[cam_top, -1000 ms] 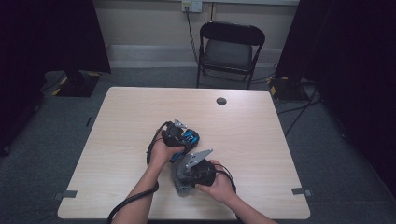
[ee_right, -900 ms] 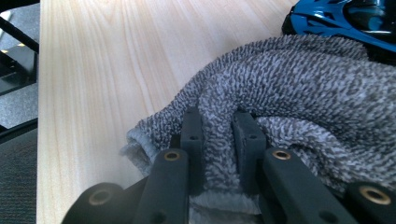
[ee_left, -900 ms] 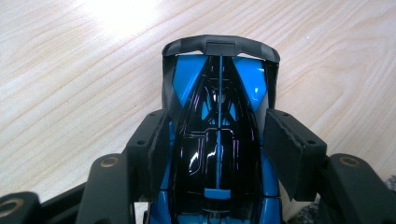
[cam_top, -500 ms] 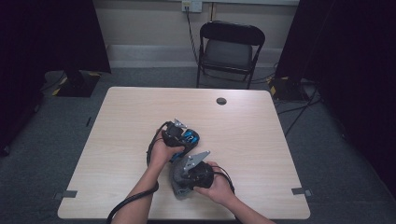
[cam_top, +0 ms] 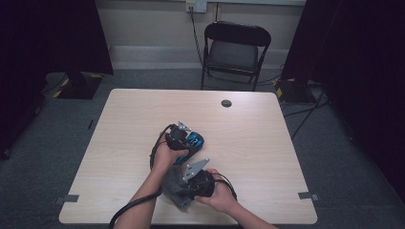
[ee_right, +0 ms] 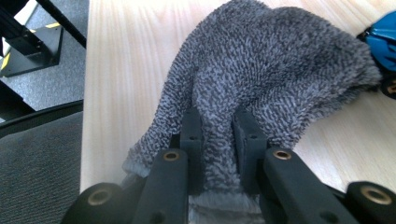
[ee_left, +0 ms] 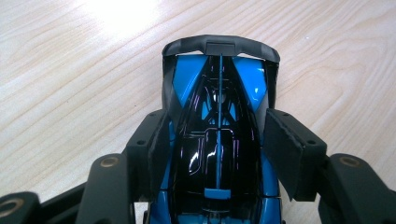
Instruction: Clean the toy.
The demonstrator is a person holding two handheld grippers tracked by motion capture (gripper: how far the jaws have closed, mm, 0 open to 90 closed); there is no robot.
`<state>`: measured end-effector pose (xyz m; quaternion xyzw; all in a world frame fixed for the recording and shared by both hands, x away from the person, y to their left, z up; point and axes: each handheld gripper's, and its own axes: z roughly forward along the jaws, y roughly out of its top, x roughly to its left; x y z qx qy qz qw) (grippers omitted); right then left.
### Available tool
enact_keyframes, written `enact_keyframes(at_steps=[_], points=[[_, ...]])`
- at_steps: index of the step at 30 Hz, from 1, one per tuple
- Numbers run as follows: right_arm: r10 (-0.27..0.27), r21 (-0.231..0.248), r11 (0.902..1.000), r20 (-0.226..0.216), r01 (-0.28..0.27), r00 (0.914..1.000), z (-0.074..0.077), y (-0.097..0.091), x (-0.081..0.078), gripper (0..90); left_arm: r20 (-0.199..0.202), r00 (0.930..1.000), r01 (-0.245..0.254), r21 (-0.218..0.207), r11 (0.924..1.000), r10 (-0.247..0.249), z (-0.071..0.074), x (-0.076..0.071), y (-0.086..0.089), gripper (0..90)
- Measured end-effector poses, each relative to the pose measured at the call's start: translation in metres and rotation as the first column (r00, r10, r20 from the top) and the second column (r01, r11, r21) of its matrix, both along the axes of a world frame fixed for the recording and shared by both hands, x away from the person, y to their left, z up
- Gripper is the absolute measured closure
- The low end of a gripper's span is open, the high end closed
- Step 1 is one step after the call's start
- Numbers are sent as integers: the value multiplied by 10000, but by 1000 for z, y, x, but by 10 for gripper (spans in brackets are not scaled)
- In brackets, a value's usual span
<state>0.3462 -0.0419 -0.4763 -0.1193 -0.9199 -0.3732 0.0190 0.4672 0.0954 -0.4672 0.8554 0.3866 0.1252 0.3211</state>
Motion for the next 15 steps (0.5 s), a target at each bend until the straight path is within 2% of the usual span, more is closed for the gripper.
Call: enact_keyframes(at_steps=[6,15], points=[[223,101,9997,157,-225,9996,4,0,-2,768,-13,10000,5,13,10000,-5,0,0,0,418],[270,213,9994,238,-275,9994,9,-3,-1,768,53,10000,-32,43,10000,32,0,-1,0,416]])
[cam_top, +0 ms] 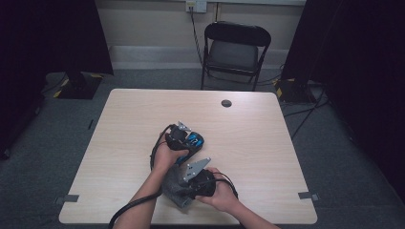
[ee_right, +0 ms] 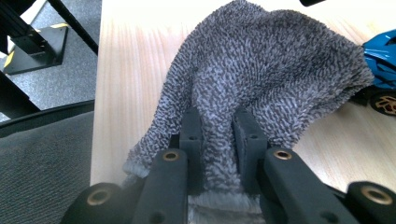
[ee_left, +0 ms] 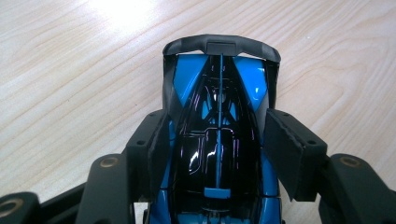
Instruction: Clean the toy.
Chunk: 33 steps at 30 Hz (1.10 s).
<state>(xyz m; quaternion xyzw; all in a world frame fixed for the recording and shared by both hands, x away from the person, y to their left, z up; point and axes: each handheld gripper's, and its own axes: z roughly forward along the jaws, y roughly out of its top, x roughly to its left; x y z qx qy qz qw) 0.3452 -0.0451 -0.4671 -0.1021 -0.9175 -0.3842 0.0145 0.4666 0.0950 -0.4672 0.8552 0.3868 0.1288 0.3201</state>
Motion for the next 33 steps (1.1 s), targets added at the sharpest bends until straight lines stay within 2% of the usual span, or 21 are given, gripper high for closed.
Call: enact_keyframes(at_steps=[5,8,10,11,14,22,26,30,33], points=[[73,-30,10000,-2,-73,10000,-1,0,0,767,-11,10000,-49,-1,10000,49,0,0,0,412],[33,-54,10000,-14,-33,10000,-1,0,1,768,-99,9998,-157,-135,9998,156,-1,0,-1,370],[-25,-54,10000,1,25,10000,-2,-1,2,768,-124,9999,-82,-45,10000,81,0,-1,-2,341],[-20,-45,10000,0,20,10000,-2,-2,2,767,-107,9999,-100,-147,9998,98,0,-1,-1,304],[-45,9,10000,-59,45,10000,-2,-3,3,766,-64,9996,-274,-311,9991,272,3,-2,2,276],[89,39,10000,56,-89,9999,0,1,0,764,320,9993,-192,-506,9985,208,17,-10,17,259],[111,142,9998,155,-114,9998,1,1,1,765,408,9987,-265,-681,9973,293,20,-15,27,247],[178,162,9997,207,-182,9996,2,5,1,765,303,9987,-386,-705,9968,409,23,-20,40,228],[233,282,9993,227,-240,9995,4,8,0,764,420,9980,-448,-791,9959,482,25,-24,48,227]])
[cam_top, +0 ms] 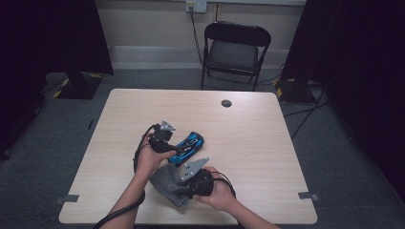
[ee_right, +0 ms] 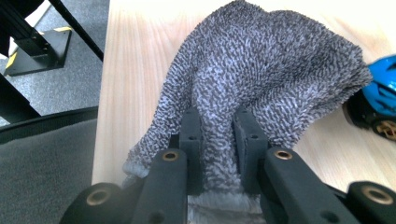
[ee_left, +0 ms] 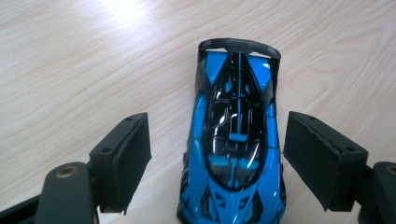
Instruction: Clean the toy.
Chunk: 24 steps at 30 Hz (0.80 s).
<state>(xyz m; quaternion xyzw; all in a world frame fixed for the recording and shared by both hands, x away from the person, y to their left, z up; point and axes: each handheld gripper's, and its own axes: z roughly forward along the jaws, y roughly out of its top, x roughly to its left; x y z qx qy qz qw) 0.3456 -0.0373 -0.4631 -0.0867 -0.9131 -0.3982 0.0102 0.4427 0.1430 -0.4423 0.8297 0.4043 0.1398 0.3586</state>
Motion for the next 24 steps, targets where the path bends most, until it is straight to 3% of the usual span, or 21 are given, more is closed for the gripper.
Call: enact_keyframes(at_steps=[8,15,21,24], points=[[203,178,9996,143,-205,9997,2,14,3,764,233,9996,-179,-227,9996,184,9,-12,23,226],[412,-4,9992,310,-412,9987,2,37,7,763,368,9979,-519,-455,9976,536,14,-22,46,227],[-236,68,9997,309,234,9992,-1,54,19,764,411,9945,-921,-844,9922,959,16,-27,64,225],[-495,77,9988,233,493,9985,-4,61,25,763,352,9937,-1030,-800,9915,1061,17,-31,71,225]])
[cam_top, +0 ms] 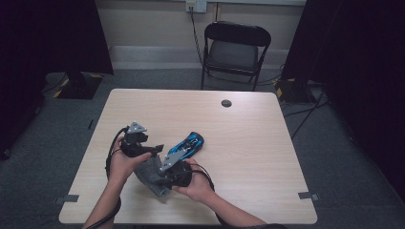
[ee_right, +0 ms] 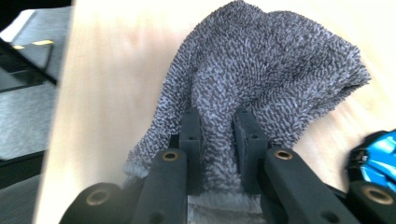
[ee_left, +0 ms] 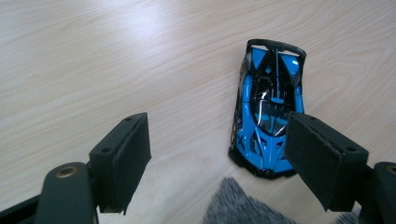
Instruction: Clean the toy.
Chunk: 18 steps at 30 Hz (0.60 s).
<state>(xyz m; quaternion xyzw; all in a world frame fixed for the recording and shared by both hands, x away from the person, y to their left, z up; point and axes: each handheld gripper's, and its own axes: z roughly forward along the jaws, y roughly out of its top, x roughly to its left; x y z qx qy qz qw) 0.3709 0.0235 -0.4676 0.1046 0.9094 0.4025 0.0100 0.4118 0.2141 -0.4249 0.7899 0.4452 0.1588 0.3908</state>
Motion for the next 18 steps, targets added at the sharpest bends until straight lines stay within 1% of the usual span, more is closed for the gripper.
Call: enact_keyframes(at_steps=[2,3,5,7,8,9,12,13,16,18], points=[[-177,-205,9996,192,181,9997,-1,4,3,763,5,10000,-70,-52,10000,70,-1,-3,2,225],[-256,-287,9992,225,263,9994,-2,6,4,763,-34,10000,-32,-18,10000,32,-2,-3,4,225],[-437,-414,9981,277,448,9987,-4,8,7,759,-26,9999,-141,-144,9998,141,-4,-5,6,225],[-530,-383,9978,158,535,9985,-6,9,12,754,-42,9998,-191,-124,9997,190,-6,-6,8,226],[-656,-361,9972,176,662,9977,-6,10,13,748,-79,9998,-190,-55,9998,190,-7,-7,10,226],[-773,-409,9961,151,779,9969,-7,11,14,748,-73,9997,-248,-153,9996,247,-8,-9,10,225],[-920,-408,9949,89,923,9957,-9,14,17,746,-136,9996,-262,-84,9996,261,-10,-12,14,227],[-966,-473,9941,200,975,9951,-10,15,17,747,-136,9995,-278,-47,9996,277,-10,-13,15,228],[-1085,-432,9931,228,1094,9938,-9,18,17,743,-137,9994,-331,-72,9994,330,-10,-17,19,230],[-1160,-432,9922,222,1169,9930,-10,19,17,712,-131,9992,-383,-116,9992,382,-11,-20,21,238]])
